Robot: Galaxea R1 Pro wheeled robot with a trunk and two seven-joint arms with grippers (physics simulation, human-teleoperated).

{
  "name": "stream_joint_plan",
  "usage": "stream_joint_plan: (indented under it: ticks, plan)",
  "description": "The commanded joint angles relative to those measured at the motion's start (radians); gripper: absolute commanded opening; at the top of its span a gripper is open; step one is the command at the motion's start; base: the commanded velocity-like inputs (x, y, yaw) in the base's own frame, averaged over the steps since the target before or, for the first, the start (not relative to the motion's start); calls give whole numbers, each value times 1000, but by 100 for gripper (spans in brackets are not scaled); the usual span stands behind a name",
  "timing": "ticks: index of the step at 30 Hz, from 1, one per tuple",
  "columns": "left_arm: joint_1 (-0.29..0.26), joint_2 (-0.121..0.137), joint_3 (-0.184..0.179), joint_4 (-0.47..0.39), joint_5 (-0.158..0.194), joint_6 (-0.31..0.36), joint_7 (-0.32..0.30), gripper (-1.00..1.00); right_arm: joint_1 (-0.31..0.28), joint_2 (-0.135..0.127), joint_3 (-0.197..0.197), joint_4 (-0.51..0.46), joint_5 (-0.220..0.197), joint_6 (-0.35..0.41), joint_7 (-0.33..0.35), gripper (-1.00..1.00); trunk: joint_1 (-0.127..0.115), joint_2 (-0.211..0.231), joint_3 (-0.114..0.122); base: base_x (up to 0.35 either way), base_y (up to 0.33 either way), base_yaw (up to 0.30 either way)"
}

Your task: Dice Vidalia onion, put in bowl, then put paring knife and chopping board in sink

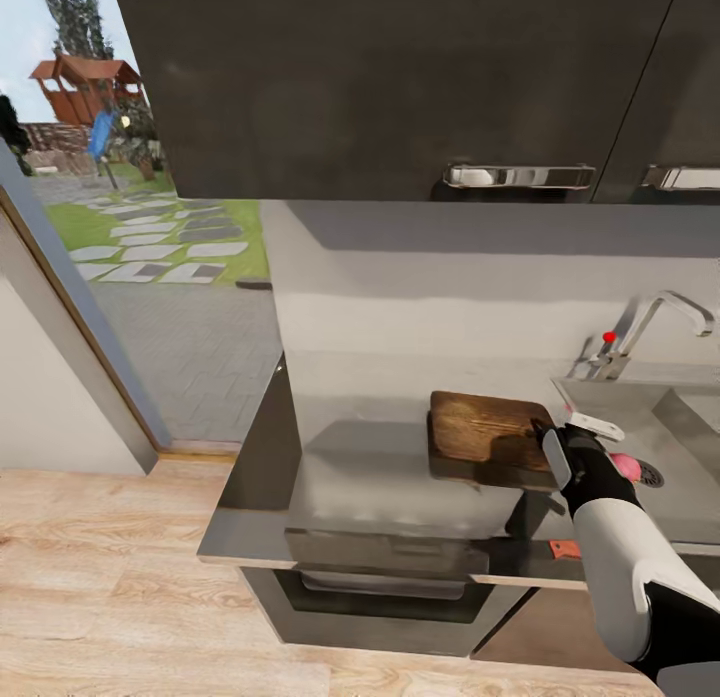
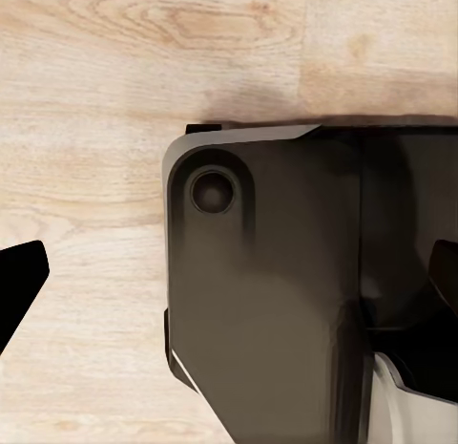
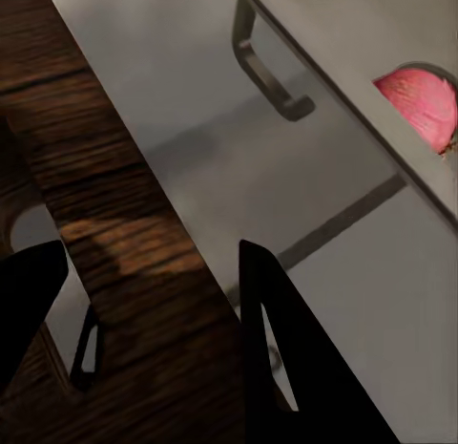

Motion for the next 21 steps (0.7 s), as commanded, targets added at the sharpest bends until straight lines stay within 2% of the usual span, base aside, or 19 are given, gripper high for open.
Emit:
stream_joint_plan:
  ticks: [1,8,13,21]
  plan:
    - [0,0,0,0,0,-2,-2,100,-1,0,-1,-1,1,6,-2,-100,1,-2,-2,-25,0,0]
    - [0,0,0,0,0,-2,-1,100,0,5,-2,-1,1,6,-10,-100,1,-2,-2,-6,0,0]
    - [0,0,0,0,0,-2,-1,100,-1,8,-1,-1,0,5,-69,-100,1,-2,-2,0,0,0]
    - [0,0,0,0,0,-2,-1,100,-1,9,-1,-1,1,4,-79,-100,1,-2,-2,0,0,0]
